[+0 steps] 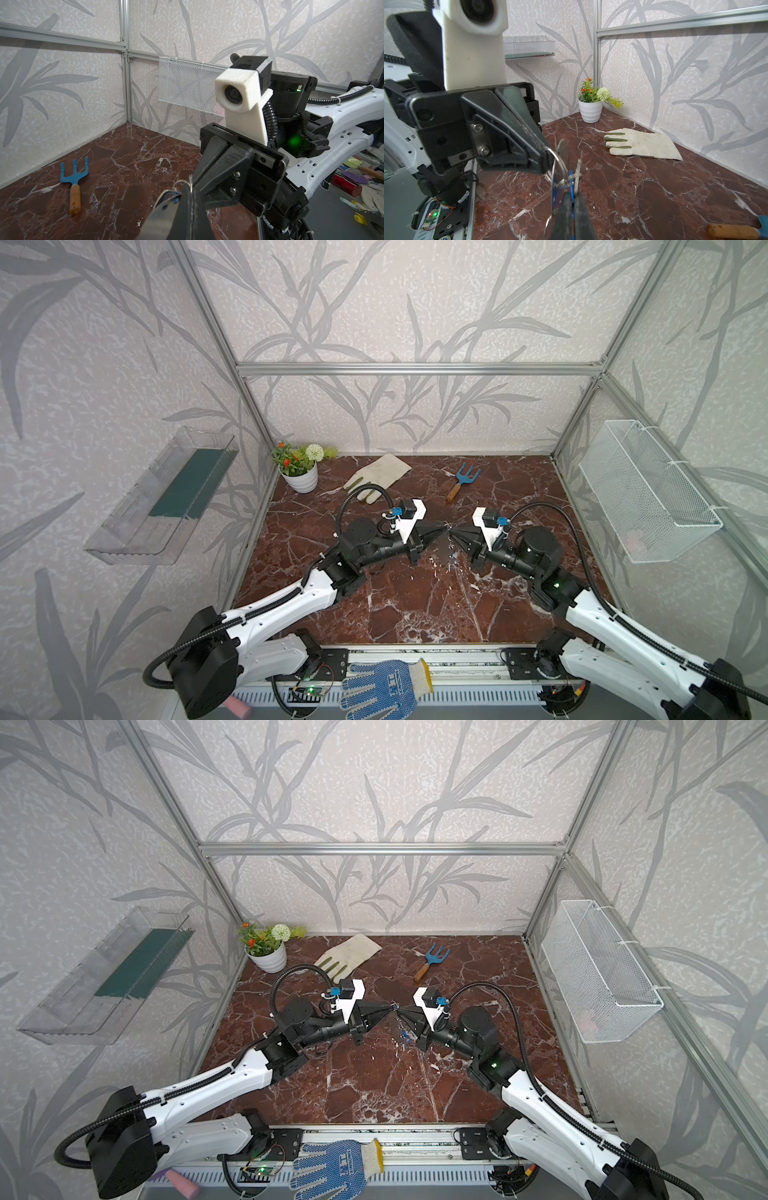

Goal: Attach keys to a key ring
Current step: Insert the key into the keyring.

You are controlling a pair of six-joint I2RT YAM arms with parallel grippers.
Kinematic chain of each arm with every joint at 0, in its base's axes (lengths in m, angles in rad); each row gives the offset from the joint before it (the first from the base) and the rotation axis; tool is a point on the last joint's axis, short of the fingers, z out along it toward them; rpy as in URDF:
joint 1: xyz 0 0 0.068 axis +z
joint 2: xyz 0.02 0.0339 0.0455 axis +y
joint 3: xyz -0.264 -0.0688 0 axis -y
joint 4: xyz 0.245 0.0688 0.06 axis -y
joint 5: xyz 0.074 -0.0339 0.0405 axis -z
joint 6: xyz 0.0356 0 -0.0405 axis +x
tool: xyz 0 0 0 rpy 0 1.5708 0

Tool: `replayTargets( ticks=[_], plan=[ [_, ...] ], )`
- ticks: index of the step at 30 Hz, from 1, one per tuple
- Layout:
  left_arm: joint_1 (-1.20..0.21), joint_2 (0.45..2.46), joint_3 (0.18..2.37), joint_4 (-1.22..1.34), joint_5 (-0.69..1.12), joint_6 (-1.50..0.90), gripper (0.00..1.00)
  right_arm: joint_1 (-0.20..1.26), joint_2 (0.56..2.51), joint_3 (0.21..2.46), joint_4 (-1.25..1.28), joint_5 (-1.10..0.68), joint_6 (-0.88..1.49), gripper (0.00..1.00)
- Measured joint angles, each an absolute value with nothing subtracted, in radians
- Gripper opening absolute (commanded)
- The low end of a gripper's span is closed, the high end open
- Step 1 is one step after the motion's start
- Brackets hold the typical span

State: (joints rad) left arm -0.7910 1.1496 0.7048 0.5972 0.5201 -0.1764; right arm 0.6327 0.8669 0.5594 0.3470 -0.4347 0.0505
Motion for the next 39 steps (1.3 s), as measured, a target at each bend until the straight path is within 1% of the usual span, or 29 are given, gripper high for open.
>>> replayTargets(
  ticks=[7,19,39],
  plan=[
    [-0.791,1.135,0.705,0.577,0.514,-0.168,0.0,0.65,0.86,0.559,0.344,-0.424,0.023,0.0],
    [-0.792,1.101,0.705,0.517,0.464,-0.131,0.0,0.707,0.816,0.559,0.281,-0.304,-0.059,0.0],
    [-0.792,1.101,0.705,0.472,0.468,-0.122,0.0,0.717,0.854,0.587,0.202,-0.306,-0.076,0.0]
  ],
)
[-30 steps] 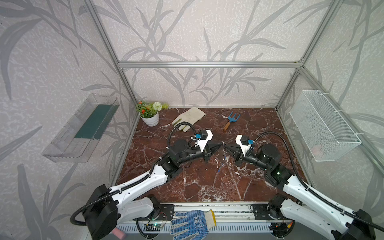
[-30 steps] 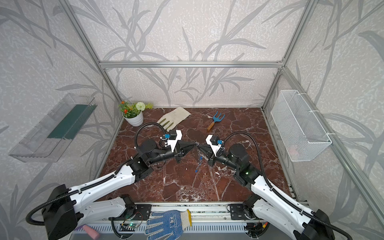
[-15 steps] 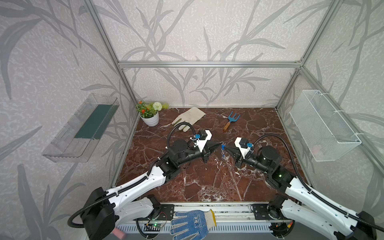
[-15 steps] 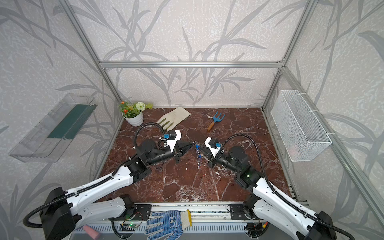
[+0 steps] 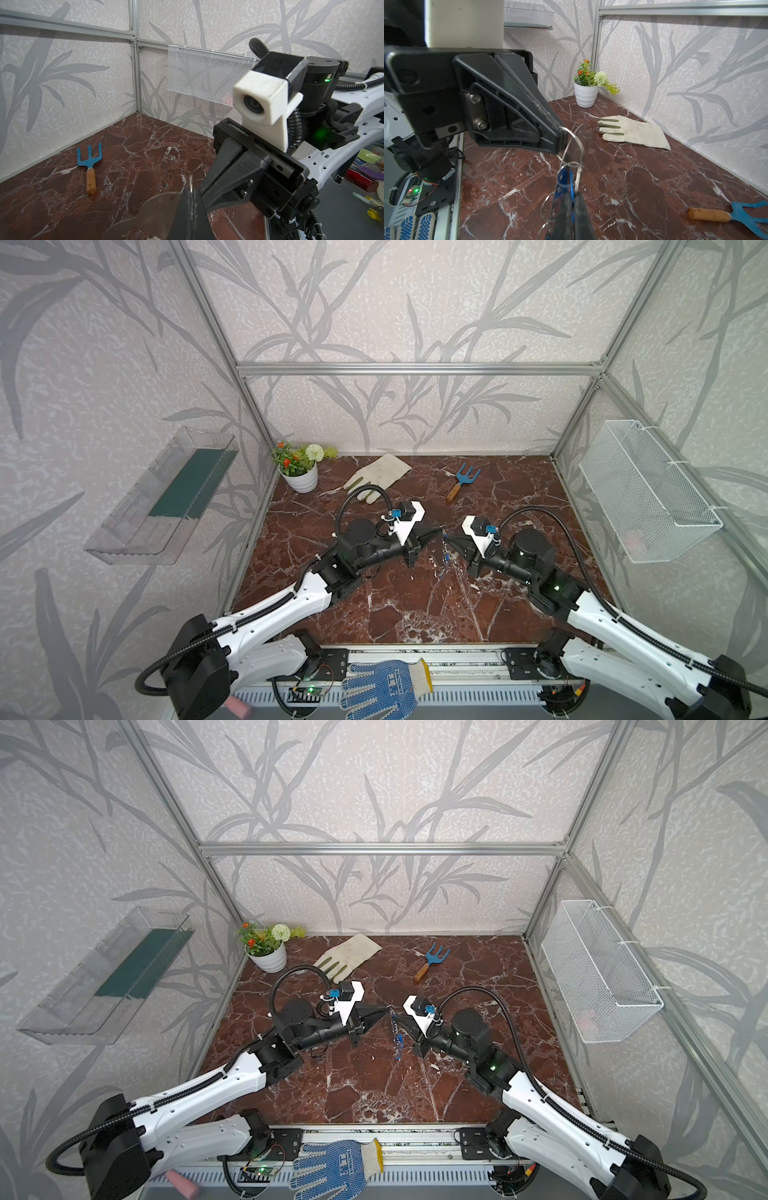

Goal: Attach keys to a key ring
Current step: Insert the key into the keyring.

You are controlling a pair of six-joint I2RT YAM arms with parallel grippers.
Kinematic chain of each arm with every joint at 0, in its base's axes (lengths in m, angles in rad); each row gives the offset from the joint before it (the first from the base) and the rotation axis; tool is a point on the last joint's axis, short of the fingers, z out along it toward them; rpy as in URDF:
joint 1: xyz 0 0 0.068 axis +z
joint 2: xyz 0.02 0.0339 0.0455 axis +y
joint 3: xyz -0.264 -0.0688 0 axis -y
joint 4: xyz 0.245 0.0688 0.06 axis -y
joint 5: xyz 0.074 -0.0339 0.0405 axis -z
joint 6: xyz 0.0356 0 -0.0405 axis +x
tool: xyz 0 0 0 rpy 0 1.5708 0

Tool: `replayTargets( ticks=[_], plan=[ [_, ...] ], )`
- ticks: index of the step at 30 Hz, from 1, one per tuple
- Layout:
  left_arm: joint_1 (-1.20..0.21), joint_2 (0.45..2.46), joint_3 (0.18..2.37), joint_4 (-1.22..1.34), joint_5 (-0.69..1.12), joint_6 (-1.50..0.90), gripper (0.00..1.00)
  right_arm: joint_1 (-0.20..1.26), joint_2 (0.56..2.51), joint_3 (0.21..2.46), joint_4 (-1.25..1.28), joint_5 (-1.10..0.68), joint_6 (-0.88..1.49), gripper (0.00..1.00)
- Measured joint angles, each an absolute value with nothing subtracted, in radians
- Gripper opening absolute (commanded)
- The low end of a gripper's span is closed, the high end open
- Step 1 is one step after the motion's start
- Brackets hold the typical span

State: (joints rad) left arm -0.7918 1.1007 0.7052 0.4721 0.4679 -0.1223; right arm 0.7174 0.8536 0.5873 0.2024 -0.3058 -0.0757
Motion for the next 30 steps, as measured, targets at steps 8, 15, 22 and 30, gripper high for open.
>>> replayTargets(
  ticks=[8,15,22,30],
  plan=[
    [-0.792,1.1,0.717,0.416,0.457,-0.097,0.0,0.719,0.81,0.587,0.197,-0.252,-0.076,0.0],
    [-0.792,1.099,0.72,0.368,0.444,-0.079,0.0,0.72,0.791,0.587,0.196,-0.224,-0.077,0.0],
    [-0.797,1.099,0.73,0.338,0.431,-0.063,0.1,0.721,0.789,0.587,0.184,-0.21,-0.078,0.0],
    [-0.797,1.088,0.722,0.355,0.396,-0.076,0.3,0.721,0.789,0.588,0.155,-0.172,-0.079,0.0]
  ],
)
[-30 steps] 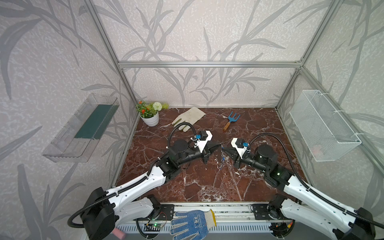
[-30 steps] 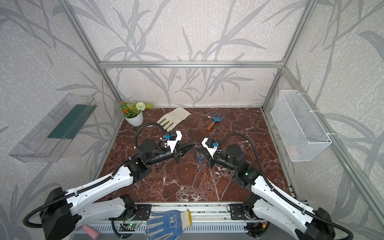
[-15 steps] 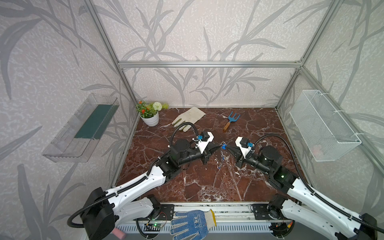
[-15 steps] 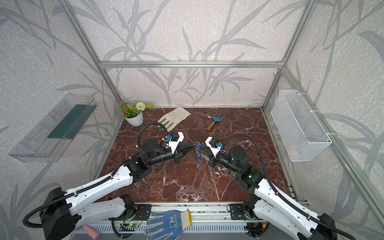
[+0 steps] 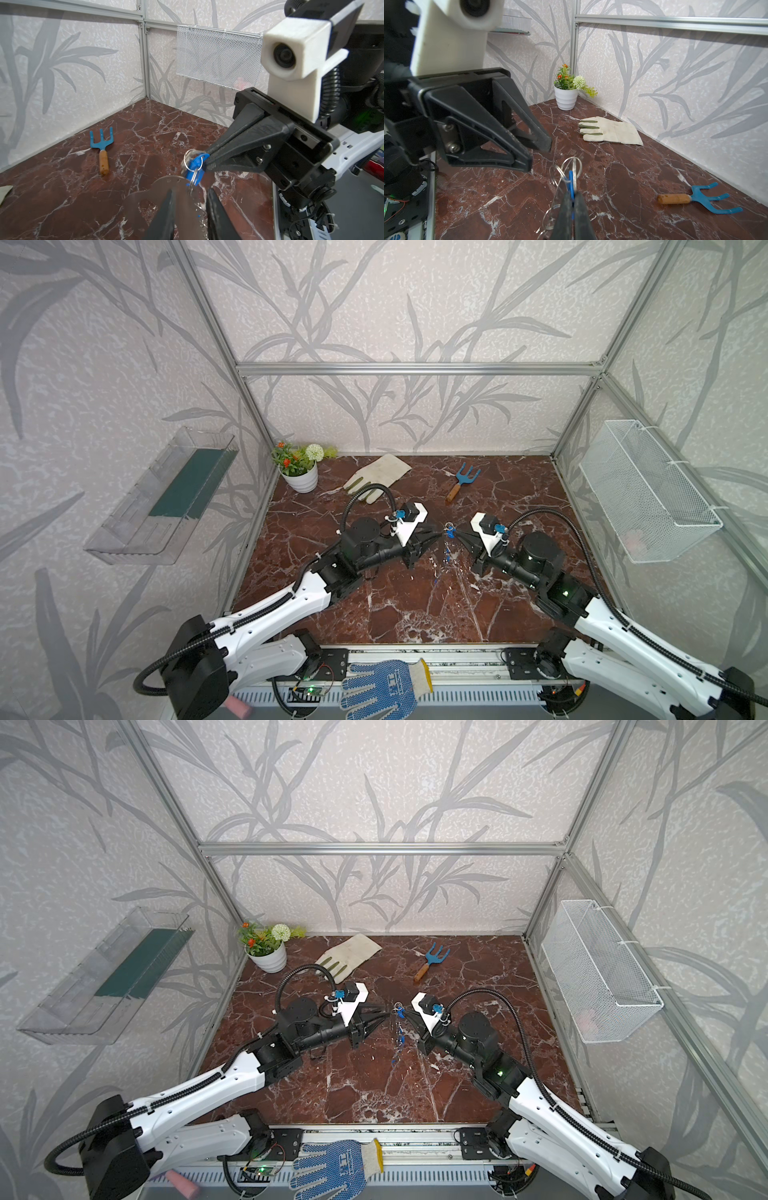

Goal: Attach keys to a key ring
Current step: Insert the key into the keyring, then place the keyring at the center of the table.

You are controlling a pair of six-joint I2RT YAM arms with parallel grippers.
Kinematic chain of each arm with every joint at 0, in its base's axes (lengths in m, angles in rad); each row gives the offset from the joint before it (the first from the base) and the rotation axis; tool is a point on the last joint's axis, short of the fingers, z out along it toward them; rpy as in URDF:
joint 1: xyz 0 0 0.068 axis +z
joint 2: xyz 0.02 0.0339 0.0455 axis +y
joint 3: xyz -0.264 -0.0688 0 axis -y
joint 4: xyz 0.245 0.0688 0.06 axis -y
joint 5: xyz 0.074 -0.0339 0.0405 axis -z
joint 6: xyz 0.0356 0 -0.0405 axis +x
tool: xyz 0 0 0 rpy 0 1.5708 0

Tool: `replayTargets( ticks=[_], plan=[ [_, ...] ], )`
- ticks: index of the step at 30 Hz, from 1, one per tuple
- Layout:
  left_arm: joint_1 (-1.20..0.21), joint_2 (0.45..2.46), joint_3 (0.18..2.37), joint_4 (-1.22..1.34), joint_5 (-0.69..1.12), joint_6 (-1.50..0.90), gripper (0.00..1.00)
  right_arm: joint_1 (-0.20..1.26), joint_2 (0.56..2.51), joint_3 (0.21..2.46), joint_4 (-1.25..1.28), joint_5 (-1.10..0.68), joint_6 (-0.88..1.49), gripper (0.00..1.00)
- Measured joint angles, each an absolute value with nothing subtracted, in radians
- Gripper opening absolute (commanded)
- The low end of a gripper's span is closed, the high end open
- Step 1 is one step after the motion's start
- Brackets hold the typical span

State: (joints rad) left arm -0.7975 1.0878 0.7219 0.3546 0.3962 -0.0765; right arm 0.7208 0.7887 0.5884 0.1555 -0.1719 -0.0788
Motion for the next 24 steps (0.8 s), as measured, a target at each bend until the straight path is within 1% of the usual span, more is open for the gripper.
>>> replayTargets(
  ticks=[2,4,5,10,14,20,24],
  plan=[
    [-0.797,1.073,0.713,0.361,0.383,-0.081,0.3,0.721,0.796,0.592,0.144,-0.163,-0.079,0.0],
    [-0.797,1.054,0.702,0.375,0.359,-0.088,0.36,0.721,0.809,0.599,0.136,-0.154,-0.079,0.0],
    [-0.797,1.042,0.695,0.383,0.342,-0.092,0.39,0.721,0.818,0.606,0.128,-0.147,-0.079,0.0],
    [-0.798,0.968,0.646,0.406,0.229,-0.133,0.63,0.721,0.884,0.646,0.112,-0.122,-0.08,0.0],
    [-0.799,0.878,0.599,0.404,0.087,-0.181,0.75,0.721,0.992,0.725,0.091,-0.094,-0.08,0.0],
    [-0.799,0.693,0.532,0.375,-0.059,-0.219,0.76,0.728,1.207,0.9,0.09,-0.068,-0.057,0.0],
    [-0.799,0.577,0.501,0.345,-0.119,-0.233,0.76,0.741,1.377,1.028,0.103,-0.055,-0.026,0.0]
  ],
)
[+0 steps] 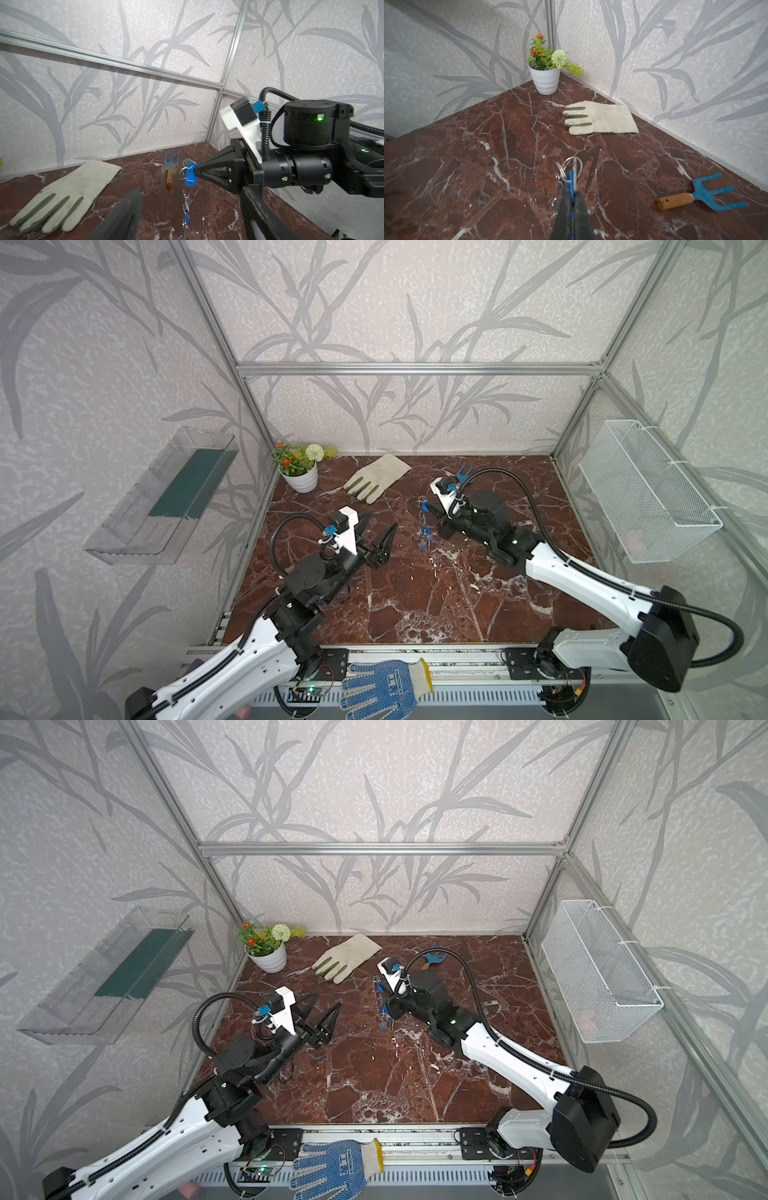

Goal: Attach keys to a key ring
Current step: Place the keyring at the center of the table.

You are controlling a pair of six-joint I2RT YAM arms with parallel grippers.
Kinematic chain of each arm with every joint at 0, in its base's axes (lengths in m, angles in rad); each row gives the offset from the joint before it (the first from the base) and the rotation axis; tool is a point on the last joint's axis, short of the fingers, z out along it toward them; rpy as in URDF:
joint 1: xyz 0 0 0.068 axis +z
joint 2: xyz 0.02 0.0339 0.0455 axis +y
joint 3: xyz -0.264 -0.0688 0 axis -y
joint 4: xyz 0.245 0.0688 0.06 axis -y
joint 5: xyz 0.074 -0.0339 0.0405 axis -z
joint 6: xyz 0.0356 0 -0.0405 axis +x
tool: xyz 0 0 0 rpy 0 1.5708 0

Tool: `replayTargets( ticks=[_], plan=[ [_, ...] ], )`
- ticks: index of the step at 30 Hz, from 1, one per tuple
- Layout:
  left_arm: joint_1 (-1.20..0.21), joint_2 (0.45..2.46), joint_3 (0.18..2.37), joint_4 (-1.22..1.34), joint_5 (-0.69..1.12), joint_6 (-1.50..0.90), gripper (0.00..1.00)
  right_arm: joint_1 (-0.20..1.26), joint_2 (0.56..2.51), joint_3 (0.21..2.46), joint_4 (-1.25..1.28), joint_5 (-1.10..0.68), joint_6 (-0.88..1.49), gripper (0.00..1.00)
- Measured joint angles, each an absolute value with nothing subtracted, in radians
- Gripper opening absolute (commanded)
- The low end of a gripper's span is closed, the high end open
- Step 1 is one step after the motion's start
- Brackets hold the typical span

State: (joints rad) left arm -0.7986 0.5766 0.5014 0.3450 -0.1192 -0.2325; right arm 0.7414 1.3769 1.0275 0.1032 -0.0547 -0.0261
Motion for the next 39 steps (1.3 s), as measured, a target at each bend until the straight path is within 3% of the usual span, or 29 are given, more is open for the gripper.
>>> replayTargets(
  ticks=[9,15,25,39],
  plan=[
    [-0.836,0.423,0.462,0.303,-0.192,-0.239,0.76,0.76,1.762,1.394,0.04,-0.052,0.035,0.0],
    [-0.878,0.365,0.447,0.276,-0.231,-0.228,0.76,0.76,1.88,1.52,-0.107,-0.015,0.018,0.0],
    [-0.888,0.351,0.437,0.271,-0.258,-0.218,0.76,0.76,1.875,1.476,-0.239,0.082,0.008,0.0],
    [-0.889,0.356,0.437,0.269,-0.263,-0.215,0.76,0.76,1.648,1.138,-0.3,0.175,-0.075,0.0]
  ],
)
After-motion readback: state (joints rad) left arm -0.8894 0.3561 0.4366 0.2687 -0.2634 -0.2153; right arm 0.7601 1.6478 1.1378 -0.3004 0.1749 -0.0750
